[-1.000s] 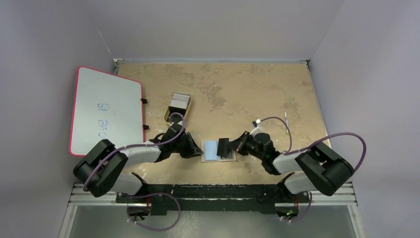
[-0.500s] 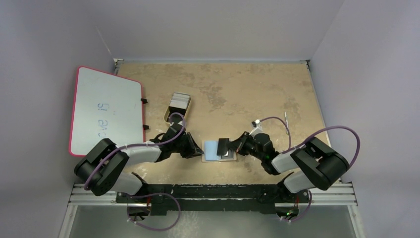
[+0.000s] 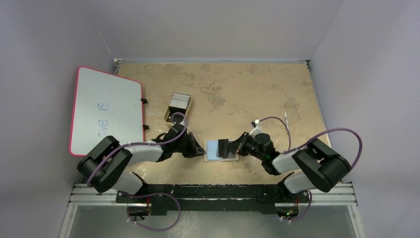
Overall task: Put the credit cards into the card holder
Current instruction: Insert the credit card into the card holder.
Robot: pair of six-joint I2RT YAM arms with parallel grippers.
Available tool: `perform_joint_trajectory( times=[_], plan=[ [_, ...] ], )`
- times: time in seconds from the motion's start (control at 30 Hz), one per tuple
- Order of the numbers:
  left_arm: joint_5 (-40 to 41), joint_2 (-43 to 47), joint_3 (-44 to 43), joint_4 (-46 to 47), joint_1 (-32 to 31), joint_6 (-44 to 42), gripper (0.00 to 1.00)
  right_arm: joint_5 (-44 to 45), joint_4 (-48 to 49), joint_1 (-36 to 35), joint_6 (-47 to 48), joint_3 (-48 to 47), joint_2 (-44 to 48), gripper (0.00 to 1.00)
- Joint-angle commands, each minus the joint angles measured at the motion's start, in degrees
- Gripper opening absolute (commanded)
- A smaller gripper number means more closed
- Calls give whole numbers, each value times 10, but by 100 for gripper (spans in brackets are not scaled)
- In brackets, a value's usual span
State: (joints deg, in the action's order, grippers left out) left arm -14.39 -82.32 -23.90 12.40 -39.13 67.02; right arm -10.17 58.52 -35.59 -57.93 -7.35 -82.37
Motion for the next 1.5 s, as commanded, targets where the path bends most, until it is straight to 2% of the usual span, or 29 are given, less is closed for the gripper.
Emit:
perform_joint_trajectory(
  times=[0.0, 0.3, 0.63, 0.87, 0.93, 1.1, 1.37, 1.47],
  plan=[
    [26, -11, -3, -26, -6, 0, 16, -15, -32, -1, 8, -3, -2, 0],
    [34, 0, -3, -39, -8, 0, 16, -12, -157, -1, 30, -31, 19, 0],
    [33, -4, -3, -32, -10, 1, 16, -45, -109, -2, 33, -49, -27, 0],
    [58, -9, -31, -81, -10, -27, 16, -69, -96, -16, 34, -91, -75, 10],
    [57, -9, -35, -81, -10, -26, 16, -64, -118, -23, 39, -108, -76, 16],
    [67, 1, -36, -94, -10, -25, 16, -45, -184, -32, 57, -140, -59, 25],
    [77, 8, -39, -101, -10, -27, 17, -19, -267, -32, 73, -148, -6, 42],
    [78, 4, -42, -102, -10, -32, 17, -3, -307, -33, 91, -165, 8, 45]
  ],
)
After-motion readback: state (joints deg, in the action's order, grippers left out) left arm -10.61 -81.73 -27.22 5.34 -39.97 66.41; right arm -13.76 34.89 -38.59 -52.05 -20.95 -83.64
